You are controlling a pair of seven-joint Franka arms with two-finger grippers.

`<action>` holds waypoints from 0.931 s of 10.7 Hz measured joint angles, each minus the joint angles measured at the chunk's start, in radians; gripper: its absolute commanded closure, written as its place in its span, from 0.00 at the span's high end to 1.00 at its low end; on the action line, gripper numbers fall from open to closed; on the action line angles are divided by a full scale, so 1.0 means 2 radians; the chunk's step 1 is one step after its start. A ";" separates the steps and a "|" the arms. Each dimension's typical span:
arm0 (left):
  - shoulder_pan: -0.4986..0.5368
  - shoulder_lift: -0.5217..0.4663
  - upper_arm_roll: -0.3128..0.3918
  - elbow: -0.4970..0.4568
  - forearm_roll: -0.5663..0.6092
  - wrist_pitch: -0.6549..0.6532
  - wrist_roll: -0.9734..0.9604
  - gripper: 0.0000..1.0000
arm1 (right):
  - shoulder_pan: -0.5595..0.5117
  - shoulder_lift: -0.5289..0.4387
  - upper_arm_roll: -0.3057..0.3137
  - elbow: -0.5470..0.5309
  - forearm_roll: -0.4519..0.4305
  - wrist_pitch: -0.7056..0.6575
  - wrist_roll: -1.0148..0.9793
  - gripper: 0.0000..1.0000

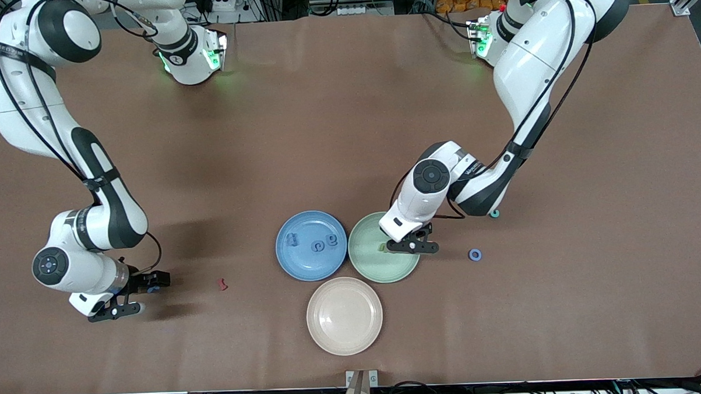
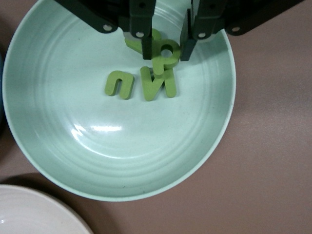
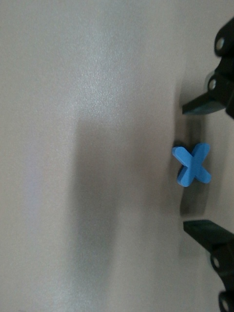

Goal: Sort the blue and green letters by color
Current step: 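Drop the d on the green plate while the right gripper grasps the x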

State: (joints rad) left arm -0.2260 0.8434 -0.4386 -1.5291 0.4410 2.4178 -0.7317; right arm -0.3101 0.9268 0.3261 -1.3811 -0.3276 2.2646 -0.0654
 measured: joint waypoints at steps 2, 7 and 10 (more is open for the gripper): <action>0.000 0.000 0.000 0.002 0.000 0.000 0.001 1.00 | 0.000 0.001 0.000 0.000 0.000 0.002 -0.002 0.00; 0.008 -0.029 0.004 0.024 0.001 0.001 0.019 1.00 | 0.001 0.001 -0.001 0.007 0.001 0.002 0.012 0.00; 0.027 -0.089 0.019 0.026 0.001 -0.030 0.039 1.00 | 0.017 -0.001 0.024 0.014 0.010 -0.069 0.083 0.00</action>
State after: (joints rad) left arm -0.1723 0.6660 -0.4009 -1.4762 0.4431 2.3583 -0.6531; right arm -0.2769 0.9257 0.3734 -1.3533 -0.3076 2.1265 0.1007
